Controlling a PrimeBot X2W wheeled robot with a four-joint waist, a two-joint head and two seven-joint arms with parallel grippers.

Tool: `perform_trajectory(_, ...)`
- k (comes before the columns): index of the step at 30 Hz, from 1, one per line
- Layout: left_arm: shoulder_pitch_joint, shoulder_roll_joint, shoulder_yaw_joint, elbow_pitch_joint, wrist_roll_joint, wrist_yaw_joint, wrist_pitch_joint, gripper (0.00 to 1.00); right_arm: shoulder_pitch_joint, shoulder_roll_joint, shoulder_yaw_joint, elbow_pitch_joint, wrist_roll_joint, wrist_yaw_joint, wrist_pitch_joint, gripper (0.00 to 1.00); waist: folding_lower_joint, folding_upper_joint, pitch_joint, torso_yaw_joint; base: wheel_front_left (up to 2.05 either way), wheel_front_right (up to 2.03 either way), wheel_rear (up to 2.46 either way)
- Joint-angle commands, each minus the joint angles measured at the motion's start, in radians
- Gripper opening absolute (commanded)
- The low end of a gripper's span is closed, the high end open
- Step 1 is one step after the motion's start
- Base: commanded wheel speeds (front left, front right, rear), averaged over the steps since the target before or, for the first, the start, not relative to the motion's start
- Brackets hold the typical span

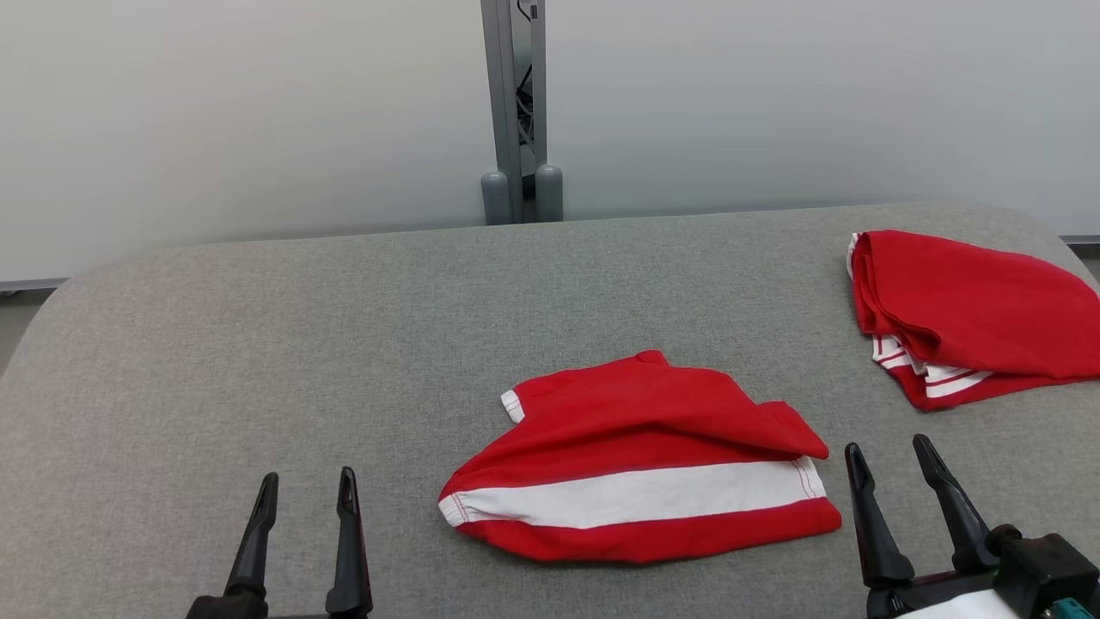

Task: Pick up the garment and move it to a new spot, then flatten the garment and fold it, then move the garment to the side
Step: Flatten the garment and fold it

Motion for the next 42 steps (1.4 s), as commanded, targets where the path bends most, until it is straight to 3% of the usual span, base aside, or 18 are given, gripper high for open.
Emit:
perform_trajectory(1, -0.012, 0.003, -0.001, 0.0, 0.0, 0.003, -0.004, 1.0, 0.002, -0.005, 0.0, -0.007, -0.001, 0.0, 0.0, 1.0, 0.0, -0.0001, -0.001, -0.001, 0.0, 0.0, 0.0)
perform_trajectory(31, -0.006, 0.003, -0.02, 0.051, -0.019, -0.007, -0.004, 1.0, 0.005, -0.005, -0.002, 0.006, 0.013, 0.0, 0.0, 1.0, 0.0, -0.0001, -0.008, 0.0, 0.0, 0.0, 0.0)
perform_trajectory(35, -0.025, 0.002, -0.064, 0.125, -0.066, -0.076, -0.004, 1.0, 0.003, -0.005, 0.0, 0.01, 0.015, 0.0, 0.0, 1.0, 0.0, -0.0001, 0.0, 0.001, 0.0, 0.0, 0.0)
perform_trajectory(39, -0.075, 0.004, -0.128, 0.293, -0.151, -0.153, -0.004, 1.0, -0.006, -0.005, 0.009, 0.013, 0.013, 0.0, 0.0, 1.0, 0.0, -0.0001, 0.009, 0.002, 0.0, 0.0, 0.0)
perform_trajectory(42, -0.146, 0.003, -0.174, 0.425, -0.228, -0.186, -0.003, 1.0, -0.016, -0.005, 0.016, 0.016, 0.011, 0.0, 0.0, 1.0, 0.0, -0.0001, 0.018, -0.003, 0.0, 0.0, 0.0)
